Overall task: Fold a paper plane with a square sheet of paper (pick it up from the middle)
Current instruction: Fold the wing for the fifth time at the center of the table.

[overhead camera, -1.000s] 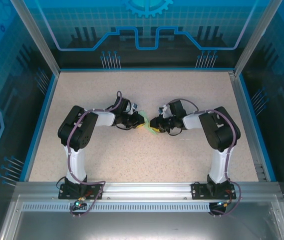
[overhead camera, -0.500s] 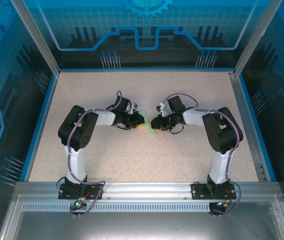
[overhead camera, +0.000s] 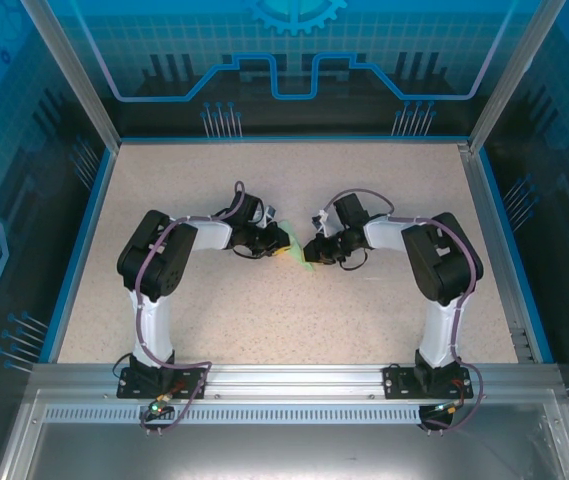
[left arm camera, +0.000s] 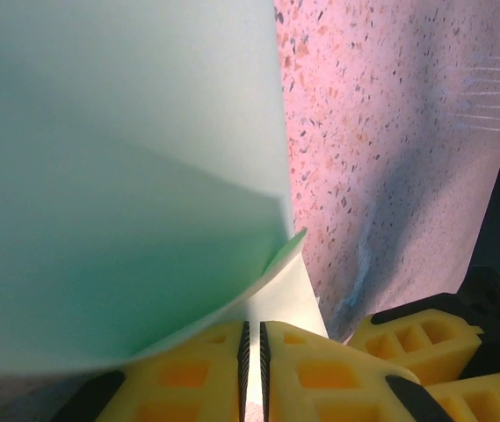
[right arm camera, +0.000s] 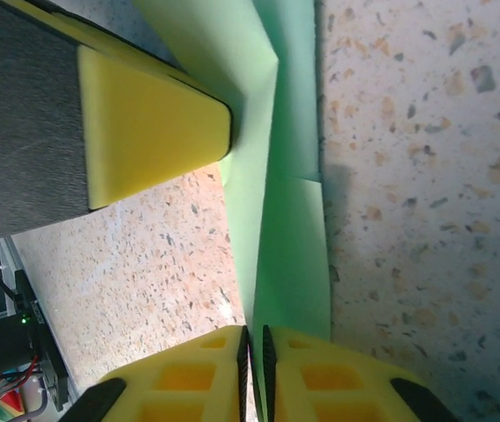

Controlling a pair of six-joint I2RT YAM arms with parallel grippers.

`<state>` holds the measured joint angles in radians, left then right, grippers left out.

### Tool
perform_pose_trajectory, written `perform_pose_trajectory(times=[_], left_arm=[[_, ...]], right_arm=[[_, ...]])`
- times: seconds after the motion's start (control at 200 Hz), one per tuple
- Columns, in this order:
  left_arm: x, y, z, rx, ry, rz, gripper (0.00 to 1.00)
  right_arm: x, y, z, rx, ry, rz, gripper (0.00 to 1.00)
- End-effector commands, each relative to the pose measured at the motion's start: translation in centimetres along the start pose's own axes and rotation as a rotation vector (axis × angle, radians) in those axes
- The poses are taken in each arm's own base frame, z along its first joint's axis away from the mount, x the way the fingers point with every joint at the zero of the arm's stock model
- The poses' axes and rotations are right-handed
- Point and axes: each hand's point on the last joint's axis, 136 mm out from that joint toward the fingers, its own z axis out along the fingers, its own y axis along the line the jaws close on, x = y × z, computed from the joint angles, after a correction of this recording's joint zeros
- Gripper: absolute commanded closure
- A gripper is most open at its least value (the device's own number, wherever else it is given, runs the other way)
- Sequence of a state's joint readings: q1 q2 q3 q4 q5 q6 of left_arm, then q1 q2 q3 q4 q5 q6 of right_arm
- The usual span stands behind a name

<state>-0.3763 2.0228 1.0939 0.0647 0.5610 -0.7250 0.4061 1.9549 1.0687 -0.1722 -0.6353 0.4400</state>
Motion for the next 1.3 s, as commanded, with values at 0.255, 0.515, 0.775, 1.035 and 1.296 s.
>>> perform_pose_trajectory(times=[0.255, 0.515, 0.775, 1.035, 1.296], left_arm=[[-0.2, 1.0, 0.5, -0.047, 0.007, -0.001, 0.85], [-0.3, 1.1, 0.6, -0.055, 0.008, -0.005, 0.85], [-0.3, 1.2, 0.6, -0.06, 0.008, -0.008, 0.85], [-0.2, 1.4, 0.6, -0.069, 0.013, -0.011, 0.85], [-0.3, 1.6, 0.7, -0.081, 0.014, -0.016, 0.85]], right_arm=[[1.2, -0.4, 0.8, -0.038, 0.046, 0.045, 0.91], [1.8, -0.7, 1.2, -0.048, 0.075, 0.07, 0.89], [2.5, -1.7, 1.3, -0.016, 0.099, 0.11, 0.89], [2.2, -0.1, -0.3, -0.023, 0.067, 0.08, 0.85], [3.5, -1.0, 0.2, -0.008, 0.095, 0.111, 0.88]])
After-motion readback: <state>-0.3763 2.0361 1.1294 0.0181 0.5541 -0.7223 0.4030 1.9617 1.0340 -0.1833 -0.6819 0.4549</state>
